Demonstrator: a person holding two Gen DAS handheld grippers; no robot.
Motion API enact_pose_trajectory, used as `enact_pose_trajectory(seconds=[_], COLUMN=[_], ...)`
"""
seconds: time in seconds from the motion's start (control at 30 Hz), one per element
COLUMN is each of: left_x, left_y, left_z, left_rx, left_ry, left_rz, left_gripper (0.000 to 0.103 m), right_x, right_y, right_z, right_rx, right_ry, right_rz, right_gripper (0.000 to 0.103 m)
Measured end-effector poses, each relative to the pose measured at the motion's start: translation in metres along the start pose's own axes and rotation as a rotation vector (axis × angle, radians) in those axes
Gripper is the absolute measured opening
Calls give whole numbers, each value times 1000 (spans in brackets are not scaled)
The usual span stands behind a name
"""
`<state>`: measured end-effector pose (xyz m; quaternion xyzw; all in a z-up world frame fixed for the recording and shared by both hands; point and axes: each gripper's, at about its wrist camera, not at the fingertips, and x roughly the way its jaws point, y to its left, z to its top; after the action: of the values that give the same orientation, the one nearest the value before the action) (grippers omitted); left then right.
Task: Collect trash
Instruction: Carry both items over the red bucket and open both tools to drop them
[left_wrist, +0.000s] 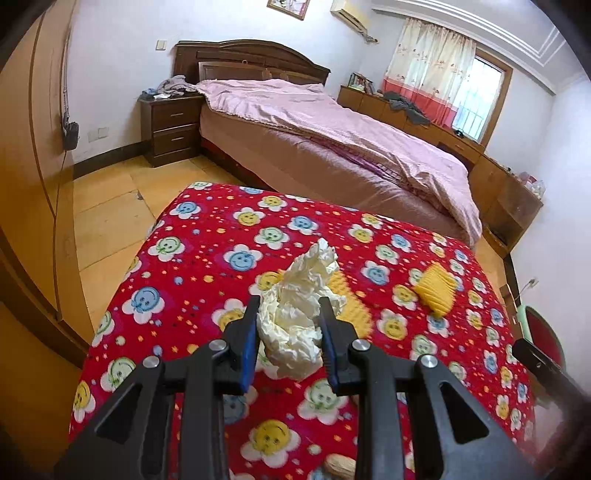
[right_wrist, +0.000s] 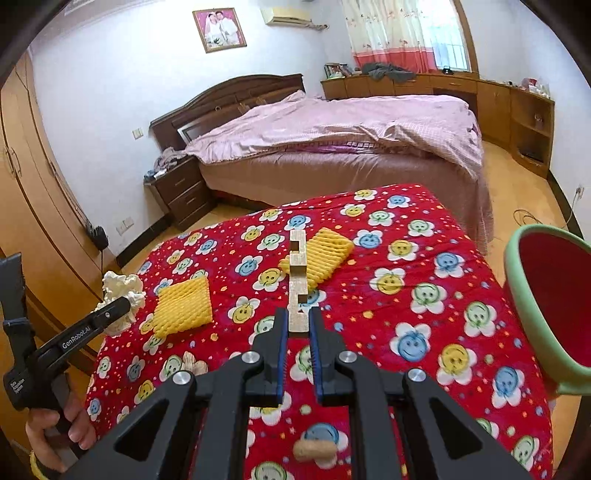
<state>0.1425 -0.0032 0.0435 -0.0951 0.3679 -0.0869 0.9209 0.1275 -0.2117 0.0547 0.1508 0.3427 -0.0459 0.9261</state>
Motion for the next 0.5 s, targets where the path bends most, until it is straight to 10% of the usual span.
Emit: enact_pose_trajectory(seconds=[0.5], left_x=[-29], left_y=[-57], left_z=[-22], left_rx=[72], left_ry=[30], left_rz=[-101], left_gripper=[30], right_x=[-62], right_y=[-37], right_z=[-16], right_rx=[64], right_ry=[-94], right_rz=[-37], right_gripper=[13])
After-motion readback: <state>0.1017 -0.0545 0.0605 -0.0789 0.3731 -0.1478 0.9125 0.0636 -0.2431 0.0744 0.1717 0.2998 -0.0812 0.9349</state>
